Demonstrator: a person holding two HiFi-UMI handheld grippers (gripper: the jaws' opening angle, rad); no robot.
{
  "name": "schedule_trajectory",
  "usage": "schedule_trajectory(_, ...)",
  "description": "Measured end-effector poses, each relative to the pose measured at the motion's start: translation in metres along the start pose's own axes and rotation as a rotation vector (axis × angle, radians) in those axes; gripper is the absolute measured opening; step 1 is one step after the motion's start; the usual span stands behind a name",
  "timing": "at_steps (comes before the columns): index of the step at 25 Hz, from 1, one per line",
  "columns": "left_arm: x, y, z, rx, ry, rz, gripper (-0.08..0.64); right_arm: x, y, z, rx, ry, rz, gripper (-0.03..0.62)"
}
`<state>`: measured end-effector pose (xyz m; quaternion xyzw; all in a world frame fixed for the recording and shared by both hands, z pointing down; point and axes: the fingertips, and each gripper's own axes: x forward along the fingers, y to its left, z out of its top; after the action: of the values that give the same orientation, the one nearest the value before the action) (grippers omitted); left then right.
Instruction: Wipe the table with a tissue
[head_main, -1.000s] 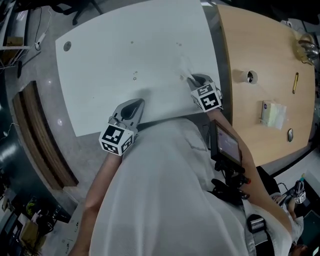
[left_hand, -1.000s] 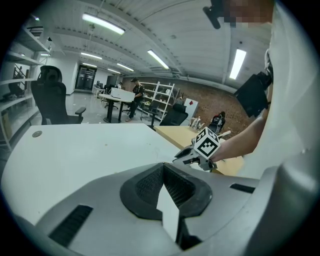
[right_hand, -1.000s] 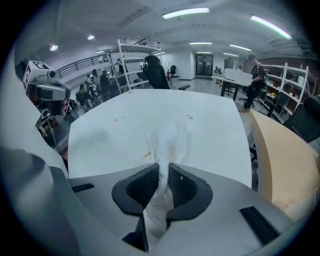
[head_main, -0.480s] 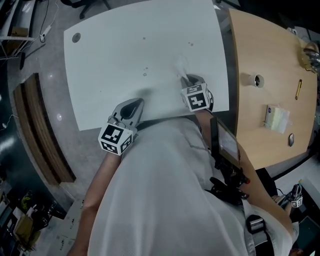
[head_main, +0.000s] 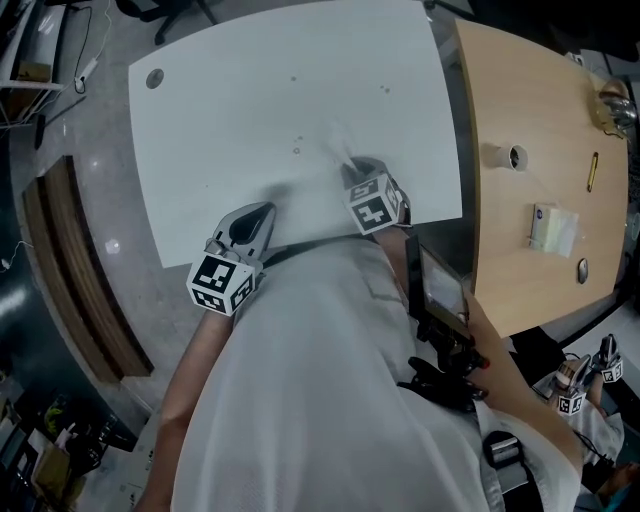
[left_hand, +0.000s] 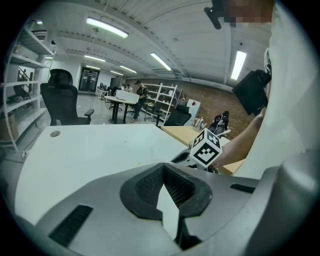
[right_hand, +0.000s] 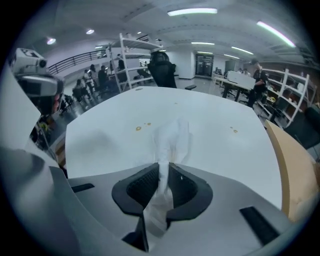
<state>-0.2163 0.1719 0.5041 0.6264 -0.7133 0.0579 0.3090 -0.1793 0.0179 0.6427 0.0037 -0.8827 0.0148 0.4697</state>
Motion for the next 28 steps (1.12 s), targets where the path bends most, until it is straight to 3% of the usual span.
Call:
schedule_trajectory(6, 0.005, -0.001, 0.000, 0.007, -0.009, -0.036, 0.006, -0.020, 0.017, -0.033, -0.318, 0.038, 0.107, 0.066)
schedule_trajectory(8, 0.008, -0.004, 0.002, 0.011, -0.011, -0.049, 0.006, -0.035, 0.007, -0.038, -0.265, -0.033, 0.138, 0.066)
schedule_trajectory(11, 0.015, -0.007, 0.004, 0.011, -0.013, -0.061, 0.006, -0.058, -0.038, -0.038, -0.032, -0.145, 0.118, 0.066)
schedule_trajectory(13, 0.020, -0.011, 0.004, 0.008, -0.012, -0.065, 0.006, -0.064, -0.067, -0.044, 0.088, -0.159, 0.091, 0.066)
schedule_trajectory(15, 0.024, -0.016, 0.005, 0.006, -0.014, -0.068, 0.006, -0.064, -0.087, -0.050, 0.136, -0.137, 0.050, 0.066)
schedule_trajectory(21, 0.025, -0.021, 0.003, -0.010, -0.012, -0.045, 0.006, -0.034, -0.067, -0.056, 0.011, 0.013, 0.001, 0.066)
schedule_trajectory(28, 0.018, -0.014, -0.006, -0.039, -0.010, -0.012, 0.006, -0.021, -0.006, -0.040, -0.192, 0.045, 0.106, 0.066)
